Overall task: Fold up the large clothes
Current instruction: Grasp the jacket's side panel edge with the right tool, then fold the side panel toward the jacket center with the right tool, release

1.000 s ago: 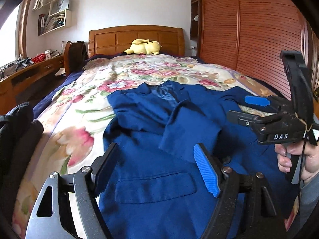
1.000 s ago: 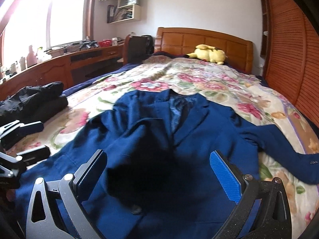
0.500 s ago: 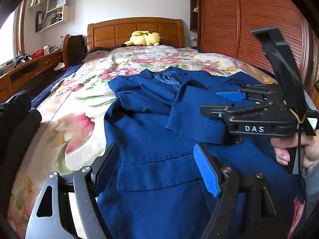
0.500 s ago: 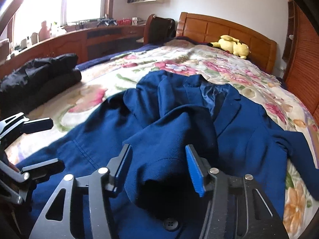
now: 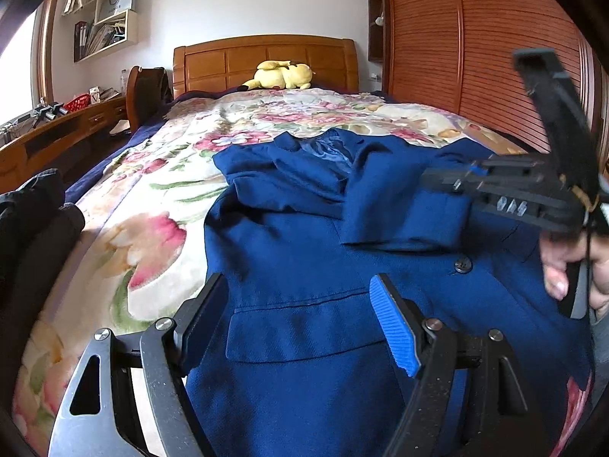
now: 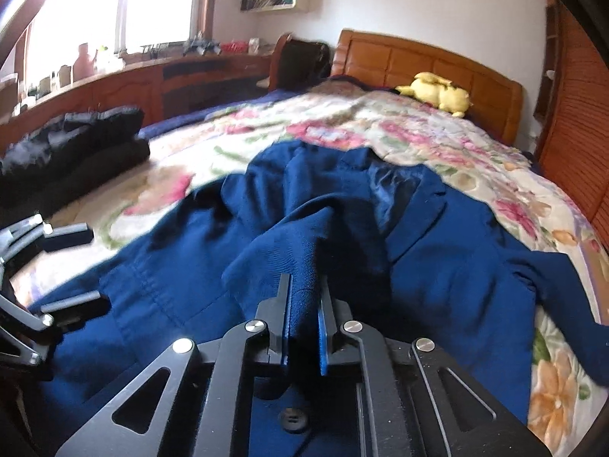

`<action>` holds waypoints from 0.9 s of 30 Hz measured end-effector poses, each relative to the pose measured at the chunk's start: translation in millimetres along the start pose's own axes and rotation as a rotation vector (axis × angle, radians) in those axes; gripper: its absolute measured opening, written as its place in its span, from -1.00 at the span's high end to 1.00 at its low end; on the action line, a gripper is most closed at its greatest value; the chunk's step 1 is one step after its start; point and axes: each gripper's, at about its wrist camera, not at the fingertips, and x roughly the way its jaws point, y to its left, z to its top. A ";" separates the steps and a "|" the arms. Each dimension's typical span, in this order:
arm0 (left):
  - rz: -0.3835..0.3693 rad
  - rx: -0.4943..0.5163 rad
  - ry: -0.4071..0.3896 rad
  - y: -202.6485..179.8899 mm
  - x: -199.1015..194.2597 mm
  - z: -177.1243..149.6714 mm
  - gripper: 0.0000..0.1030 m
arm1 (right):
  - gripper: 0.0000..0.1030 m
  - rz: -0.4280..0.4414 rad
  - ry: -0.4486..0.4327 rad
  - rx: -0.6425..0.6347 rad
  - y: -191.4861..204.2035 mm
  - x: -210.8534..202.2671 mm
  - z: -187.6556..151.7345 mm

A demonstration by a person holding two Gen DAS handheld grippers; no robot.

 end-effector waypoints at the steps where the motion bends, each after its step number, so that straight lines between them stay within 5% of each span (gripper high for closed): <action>1: 0.002 0.001 0.001 -0.3 0.2 -0.2 -0.51 | 0.82 -0.009 -0.022 0.015 -4.9 -6.2 -0.3; 10: 0.022 0.023 0.008 -4.7 3.5 -0.9 -0.51 | 0.81 -0.105 -0.012 0.190 -68.4 -30.1 -25.7; 13: 0.033 0.042 0.010 -8.2 4.4 -1.5 -0.51 | 0.63 -0.174 -0.009 0.236 -81.3 -33.0 -32.8; 16: 0.042 0.050 0.008 -10.0 4.5 -1.6 -0.51 | 0.05 -0.230 -0.016 0.257 -81.9 -35.9 -32.9; 18: 0.044 0.051 0.006 -10.6 4.1 -2.0 -0.51 | -0.13 -0.206 -0.035 0.273 -78.1 -37.7 -32.8; 27: 0.042 0.048 0.004 -10.1 3.3 -2.0 -0.51 | -0.16 -0.086 0.089 0.160 -55.3 -2.9 -42.7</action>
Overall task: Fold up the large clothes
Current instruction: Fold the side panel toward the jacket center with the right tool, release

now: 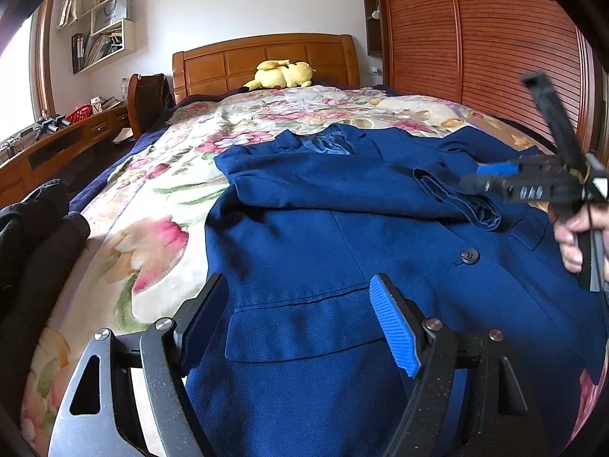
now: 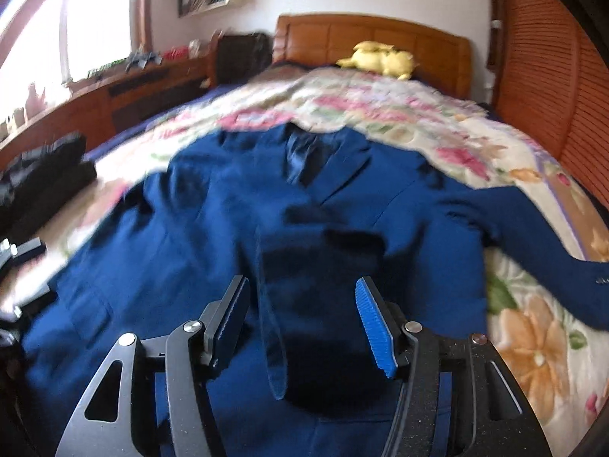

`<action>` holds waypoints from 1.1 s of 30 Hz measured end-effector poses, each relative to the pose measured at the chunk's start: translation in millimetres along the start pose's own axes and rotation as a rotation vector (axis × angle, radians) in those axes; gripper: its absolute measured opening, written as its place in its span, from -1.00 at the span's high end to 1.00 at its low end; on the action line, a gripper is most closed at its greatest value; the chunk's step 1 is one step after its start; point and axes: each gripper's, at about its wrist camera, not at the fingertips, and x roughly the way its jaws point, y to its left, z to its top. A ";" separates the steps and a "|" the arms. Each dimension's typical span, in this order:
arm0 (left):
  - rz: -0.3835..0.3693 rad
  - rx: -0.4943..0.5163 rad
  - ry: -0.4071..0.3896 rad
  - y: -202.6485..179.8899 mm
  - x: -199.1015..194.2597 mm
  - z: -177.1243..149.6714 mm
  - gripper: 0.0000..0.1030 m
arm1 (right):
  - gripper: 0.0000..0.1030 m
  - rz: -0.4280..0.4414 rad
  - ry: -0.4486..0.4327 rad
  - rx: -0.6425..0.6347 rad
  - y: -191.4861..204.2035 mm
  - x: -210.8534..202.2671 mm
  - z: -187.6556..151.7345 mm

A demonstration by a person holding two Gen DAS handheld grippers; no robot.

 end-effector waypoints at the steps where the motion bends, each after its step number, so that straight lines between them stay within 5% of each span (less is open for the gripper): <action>1: 0.000 0.001 -0.001 0.5 -0.4 -0.1 -0.51 | -0.16 0.003 0.026 -0.019 3.4 7.0 -2.3; 10: -0.002 0.000 -0.002 -0.8 -0.2 0.0 -0.51 | -0.15 -0.020 0.111 -0.077 7.5 39.1 -9.4; 12: -0.002 0.001 -0.002 -0.8 -0.2 0.0 -0.51 | 0.41 -0.025 0.109 -0.092 8.8 43.2 -6.3; 15: -0.001 0.003 -0.001 -0.8 -0.1 -0.1 -0.51 | 0.82 -0.013 0.073 -0.080 7.7 33.7 3.0; 22: -0.001 0.007 -0.001 -2.6 -0.1 0.3 -0.51 | 0.91 -0.084 -0.047 0.038 -27.8 -2.0 6.3; 33: -0.071 0.010 -0.068 -23.0 -13.3 17.8 -0.51 | 0.77 -0.234 -0.027 0.147 -81.3 -19.5 -26.1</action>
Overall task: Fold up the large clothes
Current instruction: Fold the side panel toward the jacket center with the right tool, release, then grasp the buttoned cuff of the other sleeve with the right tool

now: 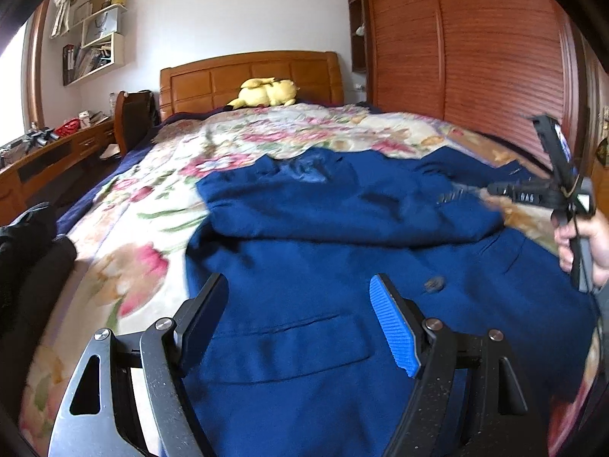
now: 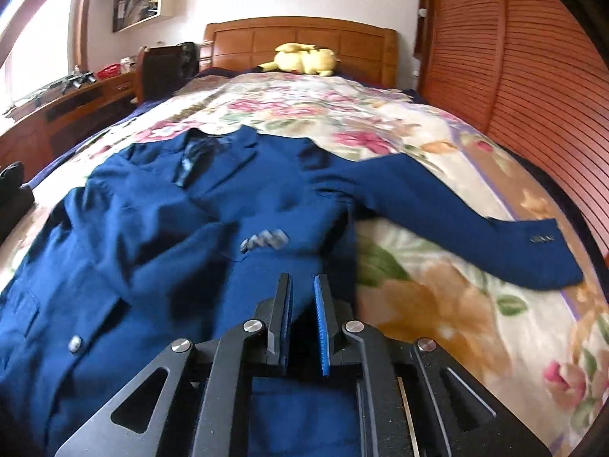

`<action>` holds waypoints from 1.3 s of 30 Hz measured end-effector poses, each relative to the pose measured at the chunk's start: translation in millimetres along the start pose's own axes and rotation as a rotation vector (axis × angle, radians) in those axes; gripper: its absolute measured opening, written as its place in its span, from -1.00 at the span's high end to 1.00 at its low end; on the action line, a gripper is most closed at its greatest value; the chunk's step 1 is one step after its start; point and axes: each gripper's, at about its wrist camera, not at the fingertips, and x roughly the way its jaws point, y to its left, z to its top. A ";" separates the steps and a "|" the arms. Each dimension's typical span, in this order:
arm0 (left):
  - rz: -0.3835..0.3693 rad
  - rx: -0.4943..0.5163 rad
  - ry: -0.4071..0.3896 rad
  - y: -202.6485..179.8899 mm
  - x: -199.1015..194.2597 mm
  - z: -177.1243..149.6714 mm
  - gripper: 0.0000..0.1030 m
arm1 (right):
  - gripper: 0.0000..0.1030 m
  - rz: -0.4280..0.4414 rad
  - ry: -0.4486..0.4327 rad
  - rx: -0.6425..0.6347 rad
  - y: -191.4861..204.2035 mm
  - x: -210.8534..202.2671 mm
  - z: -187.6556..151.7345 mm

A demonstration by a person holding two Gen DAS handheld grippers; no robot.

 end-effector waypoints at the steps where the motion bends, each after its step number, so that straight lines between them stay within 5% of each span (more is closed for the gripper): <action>1: -0.010 0.002 -0.004 -6.3 1.9 1.8 -0.51 | 0.78 -0.004 -0.006 0.003 -3.7 -5.6 -1.5; 9: -0.011 0.045 0.012 -32.7 16.7 9.6 -0.51 | 0.81 0.023 -0.042 0.050 -19.5 -28.4 -9.9; 10: -0.012 0.045 0.006 -34.7 16.5 11.5 -0.51 | 0.73 0.036 -0.023 0.054 -17.5 -22.8 -11.7; 12: -0.011 0.039 -0.002 -34.3 15.8 14.3 -0.51 | 0.19 0.055 0.007 0.048 -12.7 -15.8 -13.7; 21: 0.011 0.000 -0.019 -28.3 27.9 26.5 -0.51 | 0.13 0.138 0.126 -0.075 10.0 8.1 -28.6; 22: 0.011 -0.010 -0.014 -27.1 30.7 26.5 -0.51 | 0.19 0.143 0.132 -0.083 11.5 9.7 -28.4; 24: 0.007 -0.018 -0.005 -26.3 35.1 25.7 -0.51 | 0.77 0.161 0.125 -0.100 13.4 9.9 -27.9; 33: -0.009 -0.026 0.024 -27.3 43.2 21.4 -0.51 | 0.84 0.176 0.083 -0.108 3.4 -15.7 -32.7; 39: -0.038 -0.034 0.025 -26.5 44.8 22.8 -0.51 | 0.10 0.090 0.047 -0.008 -7.5 -34.9 -43.6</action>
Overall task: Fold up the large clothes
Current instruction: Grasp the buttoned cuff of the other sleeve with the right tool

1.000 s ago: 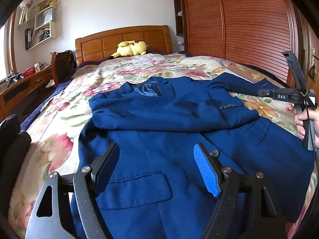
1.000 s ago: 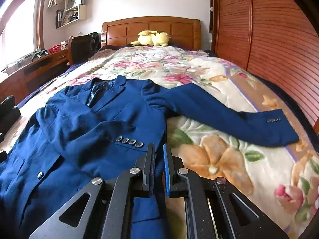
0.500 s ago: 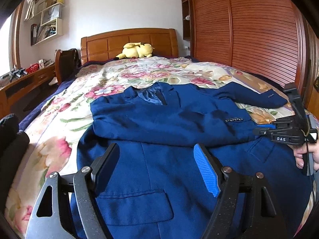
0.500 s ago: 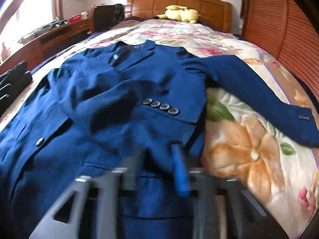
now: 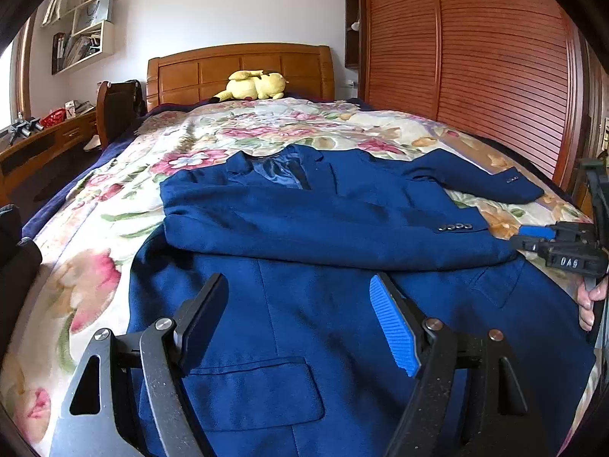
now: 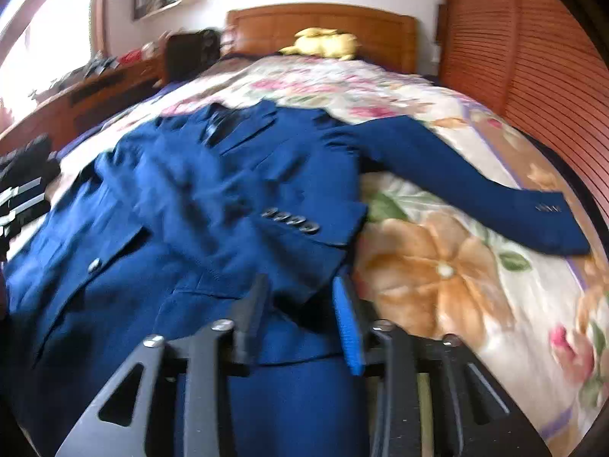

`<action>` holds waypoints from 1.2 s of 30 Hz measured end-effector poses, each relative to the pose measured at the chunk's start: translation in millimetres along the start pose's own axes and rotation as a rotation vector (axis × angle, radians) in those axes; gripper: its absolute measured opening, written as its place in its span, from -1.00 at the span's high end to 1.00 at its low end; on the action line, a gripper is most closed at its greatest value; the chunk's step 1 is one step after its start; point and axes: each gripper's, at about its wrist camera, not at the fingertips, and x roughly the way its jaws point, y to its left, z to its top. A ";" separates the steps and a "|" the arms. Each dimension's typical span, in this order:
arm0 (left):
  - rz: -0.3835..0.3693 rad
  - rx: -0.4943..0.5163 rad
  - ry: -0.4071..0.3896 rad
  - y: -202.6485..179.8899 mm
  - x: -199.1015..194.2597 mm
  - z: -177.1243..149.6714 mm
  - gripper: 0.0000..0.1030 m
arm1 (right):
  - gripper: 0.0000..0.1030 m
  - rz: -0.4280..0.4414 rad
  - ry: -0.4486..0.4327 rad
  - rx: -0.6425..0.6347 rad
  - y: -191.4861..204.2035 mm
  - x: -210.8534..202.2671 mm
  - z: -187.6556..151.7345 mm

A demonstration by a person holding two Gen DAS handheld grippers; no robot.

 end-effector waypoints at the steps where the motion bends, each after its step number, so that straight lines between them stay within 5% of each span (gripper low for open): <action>1: -0.005 0.001 -0.001 -0.3 -0.2 0.0 -0.51 | -0.01 -0.008 -0.020 0.033 -4.6 -4.5 0.2; 3: -0.014 0.004 -0.002 -1.1 -0.5 -0.2 -0.51 | -0.29 -0.033 -0.046 0.067 -11.5 -9.9 1.7; 15: -0.062 0.026 0.001 -6.3 -1.1 -0.3 -0.51 | -0.30 -0.227 -0.010 0.063 -97.2 17.7 29.7; 28: -0.072 0.021 0.036 -7.7 10.7 -1.4 -0.51 | -0.30 -0.518 0.081 0.197 -249.4 67.4 50.9; 36: -0.064 0.032 0.051 -9.8 16.4 -2.1 -0.51 | -0.30 -0.582 0.128 0.268 -274.2 95.7 59.8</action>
